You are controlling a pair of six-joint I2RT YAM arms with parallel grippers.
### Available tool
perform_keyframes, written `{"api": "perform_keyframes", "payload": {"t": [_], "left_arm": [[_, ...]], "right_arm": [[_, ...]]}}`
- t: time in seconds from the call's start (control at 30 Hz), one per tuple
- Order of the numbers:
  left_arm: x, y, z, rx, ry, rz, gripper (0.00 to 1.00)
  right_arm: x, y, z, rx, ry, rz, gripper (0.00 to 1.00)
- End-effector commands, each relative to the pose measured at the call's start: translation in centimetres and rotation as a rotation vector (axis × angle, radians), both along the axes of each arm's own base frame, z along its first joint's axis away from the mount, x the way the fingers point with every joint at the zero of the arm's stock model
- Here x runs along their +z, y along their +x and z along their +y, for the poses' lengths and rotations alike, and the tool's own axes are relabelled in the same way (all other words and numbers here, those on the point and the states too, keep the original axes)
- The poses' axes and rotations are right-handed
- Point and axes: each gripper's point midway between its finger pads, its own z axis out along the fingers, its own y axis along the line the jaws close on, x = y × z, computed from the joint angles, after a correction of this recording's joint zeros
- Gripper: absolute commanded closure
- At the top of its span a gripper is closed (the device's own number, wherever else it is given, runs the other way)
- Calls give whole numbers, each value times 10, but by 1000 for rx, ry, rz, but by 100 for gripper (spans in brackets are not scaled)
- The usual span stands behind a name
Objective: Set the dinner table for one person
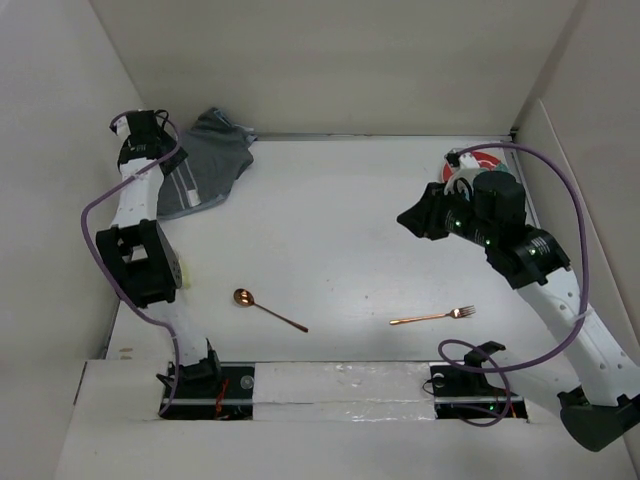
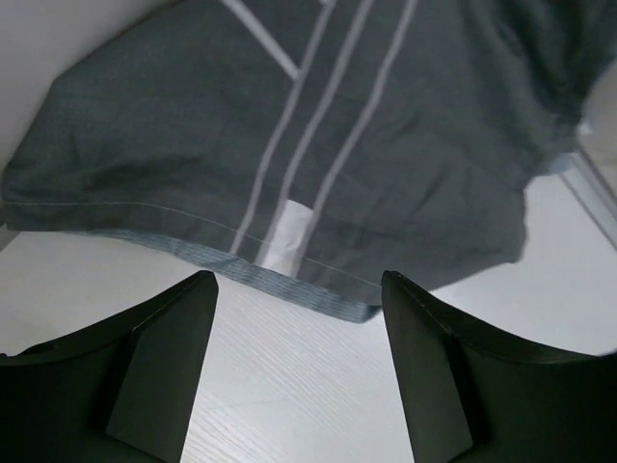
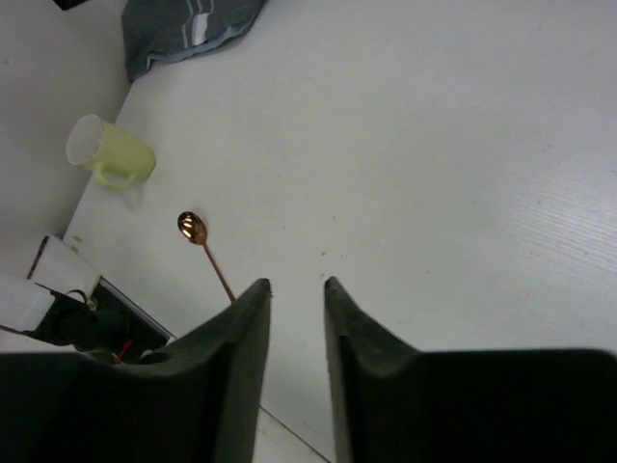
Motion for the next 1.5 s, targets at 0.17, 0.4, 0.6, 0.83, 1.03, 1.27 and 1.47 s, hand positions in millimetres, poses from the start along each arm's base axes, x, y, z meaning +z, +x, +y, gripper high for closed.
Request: {"api": "perform_keyframes", "payload": {"t": [0.17,0.4,0.6,0.83,1.03,1.27,1.47], "left_arm": [[-68,14,-24,-59,-102,107,32],[-125,20,-40,-87,-157,182,32],[-153,28,-67,-153,-134,245,42],[-183,42,-114,-248,-144,303,86],[-153,68,-216,-435,-258,177,100],[-75,79,-407,-725,-449,-30,100],[-39,57,-444,-816,-445,-84,90]], "right_arm": [[4,3,14,64,28,-13,45],[5,6,19,73,20,6,43],[6,6,21,59,20,9,43],[11,10,19,35,17,1,43],[14,15,16,11,9,-15,43],[17,24,23,22,15,-14,43],[20,20,24,34,18,-30,42]]}}
